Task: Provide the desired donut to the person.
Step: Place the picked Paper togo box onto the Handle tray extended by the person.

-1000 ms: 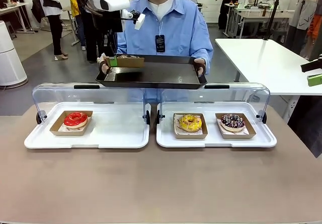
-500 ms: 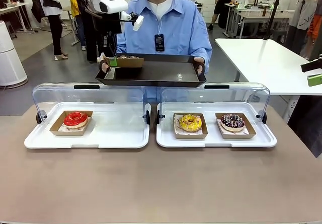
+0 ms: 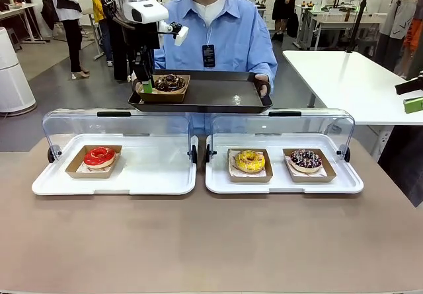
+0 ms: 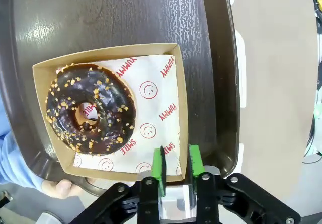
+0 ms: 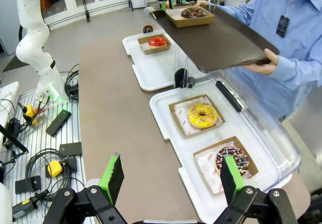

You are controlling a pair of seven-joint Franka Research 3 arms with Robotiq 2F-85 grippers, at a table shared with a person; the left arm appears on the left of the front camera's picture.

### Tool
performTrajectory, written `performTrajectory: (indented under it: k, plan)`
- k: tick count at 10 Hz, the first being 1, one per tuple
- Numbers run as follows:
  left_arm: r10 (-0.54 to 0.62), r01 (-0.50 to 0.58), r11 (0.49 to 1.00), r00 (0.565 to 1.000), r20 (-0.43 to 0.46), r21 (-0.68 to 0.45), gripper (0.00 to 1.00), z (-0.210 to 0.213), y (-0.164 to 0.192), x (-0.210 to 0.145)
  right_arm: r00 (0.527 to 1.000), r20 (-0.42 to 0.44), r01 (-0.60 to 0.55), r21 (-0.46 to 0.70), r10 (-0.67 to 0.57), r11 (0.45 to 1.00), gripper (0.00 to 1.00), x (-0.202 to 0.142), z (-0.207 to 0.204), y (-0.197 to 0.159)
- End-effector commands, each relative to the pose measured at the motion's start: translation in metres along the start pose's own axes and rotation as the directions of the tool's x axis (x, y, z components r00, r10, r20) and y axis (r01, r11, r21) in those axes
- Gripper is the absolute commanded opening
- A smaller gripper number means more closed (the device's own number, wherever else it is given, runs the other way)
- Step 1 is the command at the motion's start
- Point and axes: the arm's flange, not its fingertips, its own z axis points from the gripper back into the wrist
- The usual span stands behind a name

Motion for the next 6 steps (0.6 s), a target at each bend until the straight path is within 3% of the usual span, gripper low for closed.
performTrajectory:
  k: [1, 2, 4, 5, 6]
  plan:
    - [0.004, -0.004, 1.000, 1.000, -0.003, -0.004, 0.95, 0.0045, 0.0012, -0.0025, 1.000, 0.013, -0.008, 0.003, 0.008, 1.000, 1.00, -0.0001, -0.0008, -0.0015]
    - [0.003, -0.003, 1.000, 1.000, -0.002, -0.008, 1.00, 0.0053, 0.0035, -0.0031, 1.000, 0.013, -0.008, 0.003, 0.008, 1.000, 1.00, -0.0001, -0.0008, -0.0015]
    - [0.009, -0.009, 1.000, 1.000, 0.005, -0.005, 1.00, 0.0052, 0.0000, -0.0033, 1.000, 0.013, -0.008, 0.003, 0.008, 1.000, 1.00, -0.0001, -0.0008, -0.0015]
    - [0.005, -0.005, 1.000, 1.000, 0.006, -0.007, 0.89, 0.0063, 0.0008, -0.0034, 1.000, 0.013, -0.008, 0.003, 0.008, 1.000, 1.00, -0.0001, -0.0008, -0.0015]
    - [0.004, -0.004, 1.000, 1.000, 0.008, -0.007, 0.98, 0.0072, 0.0012, -0.0041, 1.000, 0.013, -0.008, 0.003, 0.008, 1.000, 1.00, -0.0001, -0.0008, -0.0015]
